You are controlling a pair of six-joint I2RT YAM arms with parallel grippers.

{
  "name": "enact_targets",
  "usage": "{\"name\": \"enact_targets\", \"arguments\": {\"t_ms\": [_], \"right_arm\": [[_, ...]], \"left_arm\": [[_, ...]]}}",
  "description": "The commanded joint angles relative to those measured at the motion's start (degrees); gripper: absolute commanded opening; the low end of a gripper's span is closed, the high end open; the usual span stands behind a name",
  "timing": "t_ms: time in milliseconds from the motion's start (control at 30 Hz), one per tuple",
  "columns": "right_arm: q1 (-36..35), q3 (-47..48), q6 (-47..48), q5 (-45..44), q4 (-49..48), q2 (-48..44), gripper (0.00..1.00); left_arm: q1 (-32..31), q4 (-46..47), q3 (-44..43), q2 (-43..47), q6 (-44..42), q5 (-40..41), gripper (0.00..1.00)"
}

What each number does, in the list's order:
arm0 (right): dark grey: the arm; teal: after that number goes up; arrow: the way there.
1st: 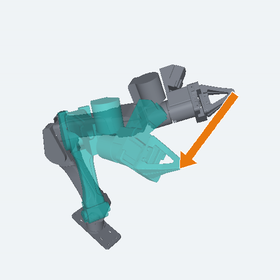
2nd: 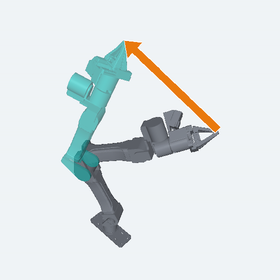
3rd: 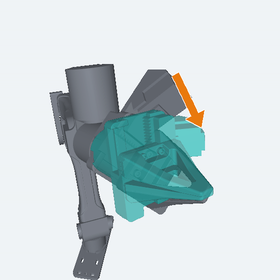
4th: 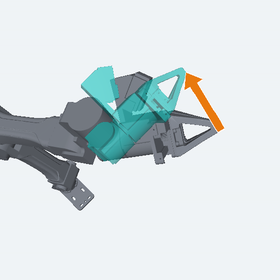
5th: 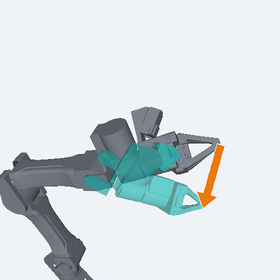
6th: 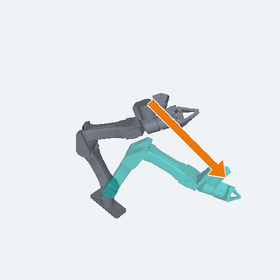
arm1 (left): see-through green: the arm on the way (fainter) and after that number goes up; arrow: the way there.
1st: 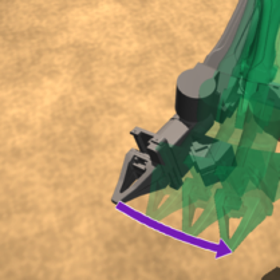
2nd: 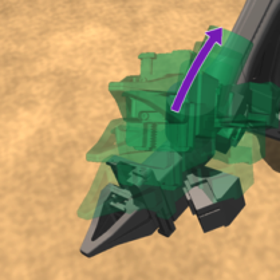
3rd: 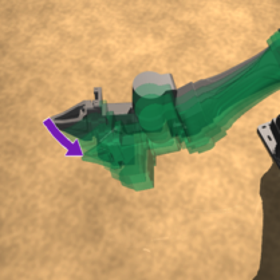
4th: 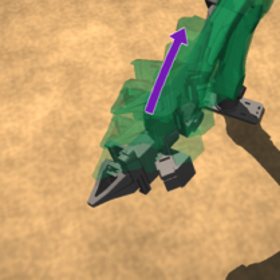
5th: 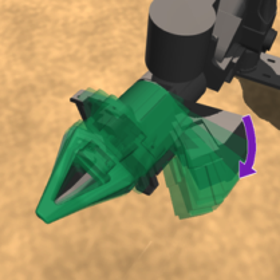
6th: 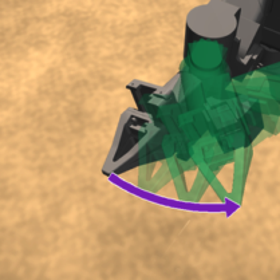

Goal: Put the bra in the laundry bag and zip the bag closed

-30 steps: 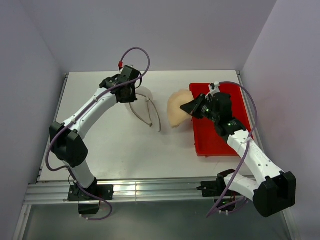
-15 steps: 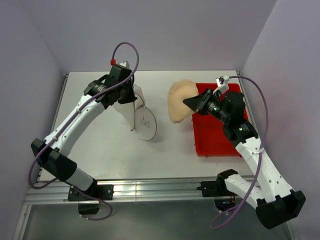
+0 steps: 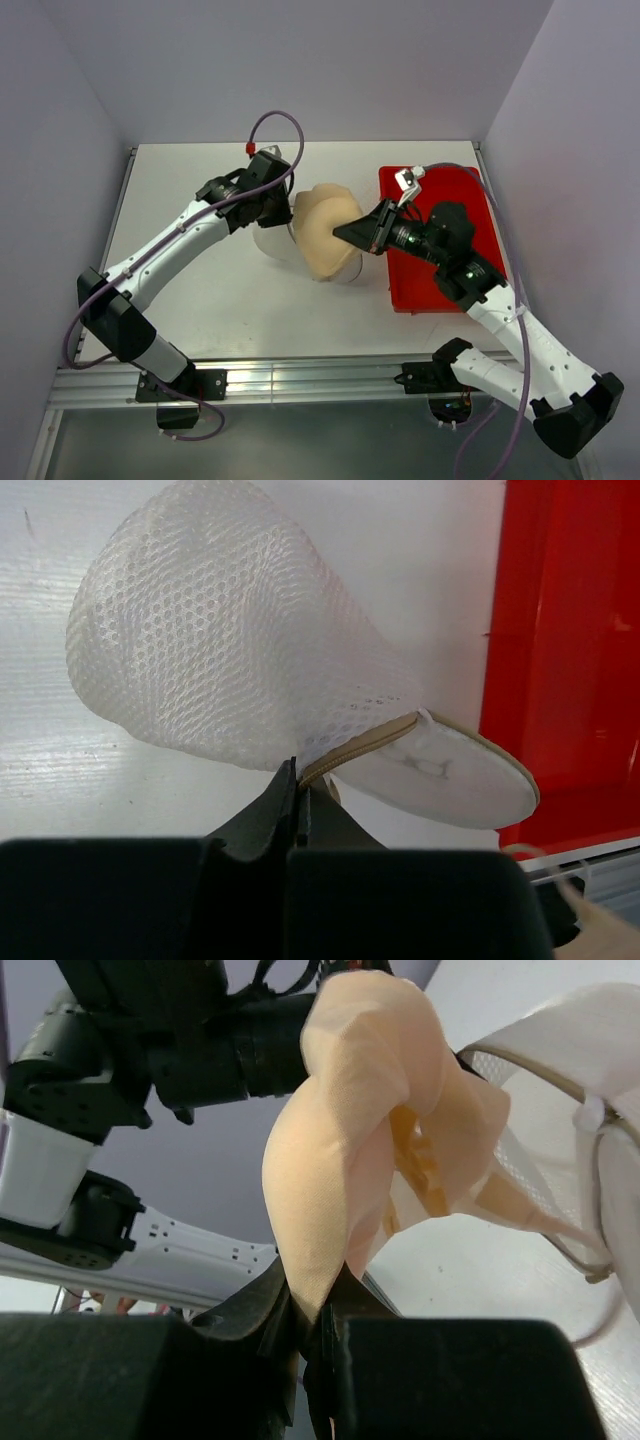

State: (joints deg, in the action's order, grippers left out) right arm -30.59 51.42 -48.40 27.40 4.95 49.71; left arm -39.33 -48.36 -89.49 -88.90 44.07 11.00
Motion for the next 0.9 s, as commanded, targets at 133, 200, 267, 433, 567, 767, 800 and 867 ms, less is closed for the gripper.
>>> {"name": "enact_targets", "arguments": {"t_ms": [133,200,267,433,567,767,800,867], "right_arm": [[-3.07,-9.93,-1.79,-1.73,-14.34,7.23,0.00],[-3.25,-12.03,-1.43,-2.52,-17.51,10.03,0.00],[-3.25,-13.27,-0.82,-3.31,-20.14,11.98,0.00],[-3.34,-13.89,1.11,-4.80,-21.65,19.18,0.00],[-3.42,-13.45,2.78,-9.45,-20.51,22.79,0.00],[-3.34,-11.70,3.49,-10.79,-22.51,27.10,0.00],[-3.42,-11.34,2.97,-9.83,-23.83,28.23,0.00],[-4.04,-9.16,1.74,-6.75,-25.51,29.91,0.00]], "left_arm": [[-0.57,6.25,3.71,-0.04,0.40,-1.25,0.00],[-0.57,6.79,4.06,-0.04,-0.21,-1.95,0.00],[-0.57,7.05,4.15,-0.30,-0.83,-2.48,0.00],[-0.57,6.96,4.06,-0.92,-3.11,-3.53,0.00],[-0.57,7.22,5.73,-0.05,-5.31,-5.63,0.00],[-0.83,7.67,9.59,1.54,-8.38,-10.91,0.00],[-1.18,7.67,9.86,1.54,-8.74,-13.18,0.00],[-1.62,8.36,10.74,1.63,-9.09,-14.17,0.00]]}}
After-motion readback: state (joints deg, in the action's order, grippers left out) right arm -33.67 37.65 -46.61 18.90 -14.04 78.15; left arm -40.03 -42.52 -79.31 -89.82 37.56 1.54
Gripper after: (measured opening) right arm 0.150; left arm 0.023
